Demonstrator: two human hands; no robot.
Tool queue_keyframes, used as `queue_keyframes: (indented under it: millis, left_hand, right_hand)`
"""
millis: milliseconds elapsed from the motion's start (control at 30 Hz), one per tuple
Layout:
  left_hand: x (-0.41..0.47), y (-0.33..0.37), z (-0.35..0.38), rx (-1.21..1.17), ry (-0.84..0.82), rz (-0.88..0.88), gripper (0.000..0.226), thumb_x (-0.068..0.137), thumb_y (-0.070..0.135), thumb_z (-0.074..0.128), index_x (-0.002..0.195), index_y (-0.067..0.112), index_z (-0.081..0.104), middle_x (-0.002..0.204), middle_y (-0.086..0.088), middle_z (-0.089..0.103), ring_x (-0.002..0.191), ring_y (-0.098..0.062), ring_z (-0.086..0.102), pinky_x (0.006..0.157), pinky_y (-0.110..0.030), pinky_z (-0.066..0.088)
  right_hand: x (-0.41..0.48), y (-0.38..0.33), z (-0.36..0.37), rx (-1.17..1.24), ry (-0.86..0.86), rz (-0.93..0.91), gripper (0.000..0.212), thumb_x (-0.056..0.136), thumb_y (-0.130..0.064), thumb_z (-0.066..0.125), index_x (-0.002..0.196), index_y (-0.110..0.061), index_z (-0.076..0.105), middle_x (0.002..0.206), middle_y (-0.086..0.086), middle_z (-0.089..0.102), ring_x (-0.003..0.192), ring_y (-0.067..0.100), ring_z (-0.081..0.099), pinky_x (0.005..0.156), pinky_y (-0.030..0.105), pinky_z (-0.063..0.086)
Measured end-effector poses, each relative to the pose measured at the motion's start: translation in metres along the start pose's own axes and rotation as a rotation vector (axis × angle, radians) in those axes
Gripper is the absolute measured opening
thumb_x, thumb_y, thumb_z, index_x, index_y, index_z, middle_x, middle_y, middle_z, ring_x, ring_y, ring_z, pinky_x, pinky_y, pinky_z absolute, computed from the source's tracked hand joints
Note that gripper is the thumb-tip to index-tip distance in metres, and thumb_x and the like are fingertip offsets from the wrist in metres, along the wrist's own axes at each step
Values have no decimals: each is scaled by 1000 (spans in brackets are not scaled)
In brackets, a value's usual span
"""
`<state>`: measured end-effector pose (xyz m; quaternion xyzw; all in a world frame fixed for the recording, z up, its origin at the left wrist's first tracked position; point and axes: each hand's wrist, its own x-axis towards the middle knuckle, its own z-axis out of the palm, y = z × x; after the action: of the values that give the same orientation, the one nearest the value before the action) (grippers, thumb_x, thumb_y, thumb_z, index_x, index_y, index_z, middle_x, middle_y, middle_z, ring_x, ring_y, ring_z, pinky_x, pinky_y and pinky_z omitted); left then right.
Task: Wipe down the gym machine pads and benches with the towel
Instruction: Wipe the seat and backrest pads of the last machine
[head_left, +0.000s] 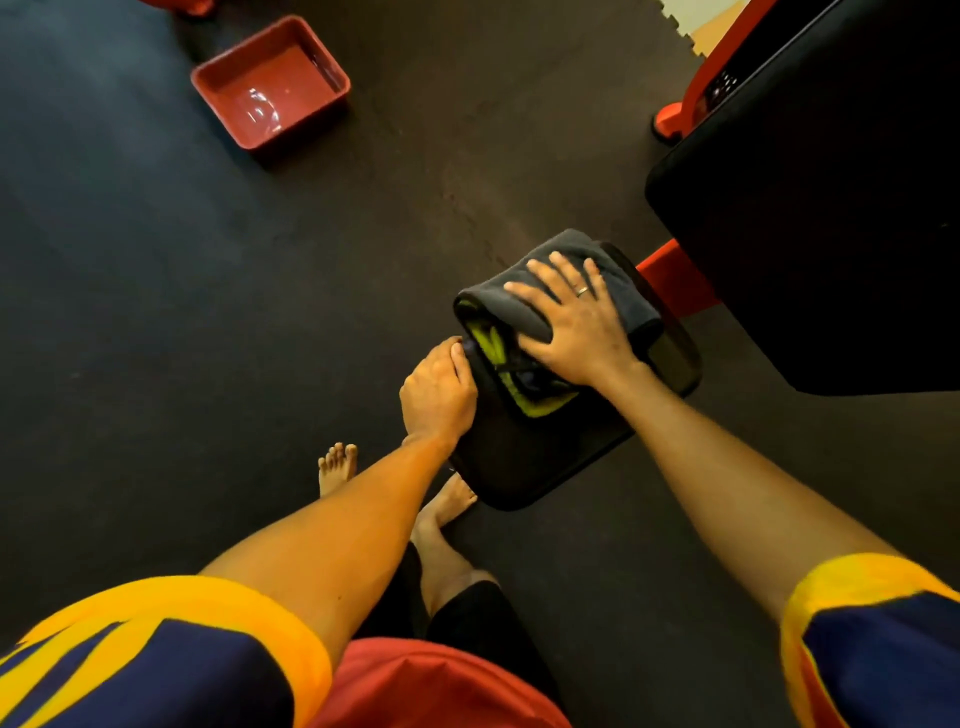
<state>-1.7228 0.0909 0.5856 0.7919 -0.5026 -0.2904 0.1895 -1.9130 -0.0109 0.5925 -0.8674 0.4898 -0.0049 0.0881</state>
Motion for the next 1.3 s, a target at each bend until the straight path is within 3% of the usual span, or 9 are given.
queue_keyframes:
  millis: [167,367,500,700,867,967,1100,1233,1300]
  left_hand:
    - [-1,-2,-1,16,-15,-1,30,108,27,37,118,19,64,112,-7,71,100,-32,66,74,-37,41]
    - [2,-6,3,40,-21,6,30,109,33,34,103,19,60,102,-5,68,93,-32,66,70,-39,43]
    - [1,-1,2,16,23,25,38,111,31,31,124,19,65,116,-4,71,102,-28,67,78,-40,49]
    - [0,-2,-1,-6,-47,-7,31,108,33,34,94,18,57,98,-8,68,91,-34,65,69,-36,35]
    - [1,-1,-1,3,-2,16,36,110,31,32,118,18,64,115,-5,71,101,-32,66,77,-41,46]
    - [1,-7,-3,-46,-33,4,29,109,27,38,102,15,63,99,-10,70,91,-37,65,69,-36,37]
    - [5,-12,-6,-120,-110,6,33,110,31,35,81,23,48,83,-3,61,84,-33,64,69,-38,37]
    - [6,-14,-8,-213,-112,-30,36,111,32,34,116,24,68,99,12,64,92,-8,60,80,-31,41]
    - [6,-16,-6,-248,-116,-46,36,111,32,35,112,24,69,95,12,65,90,-11,63,75,-31,41]
  right_hand:
    - [21,-54,4,19,-35,255,67,86,-62,39,134,-22,65,150,5,54,152,31,29,127,58,2]
    - [16,-34,4,30,-43,-15,58,87,-60,44,127,-26,67,135,2,61,145,31,40,125,59,10]
    - [43,-25,-7,-33,-96,205,64,87,-64,41,131,-26,67,139,2,59,146,28,37,127,56,2]
    - [16,-45,5,66,-104,-21,60,86,-60,45,128,-23,67,135,0,61,146,29,39,126,58,5]
    - [38,-25,-4,4,-98,158,64,84,-65,37,124,-27,68,133,-1,61,143,26,41,128,54,4]
    - [26,-62,4,26,-52,206,65,83,-61,39,126,-22,68,136,1,60,145,27,40,127,57,4]
    - [6,-47,9,50,-44,6,60,86,-61,45,131,-27,65,141,0,58,148,28,38,126,58,9]
    - [28,-24,1,2,-54,163,63,84,-65,43,132,-30,65,145,2,54,150,27,33,127,55,3]
    - [35,-44,3,-6,-64,291,65,85,-64,43,133,-27,65,149,3,52,152,27,29,127,55,-2]
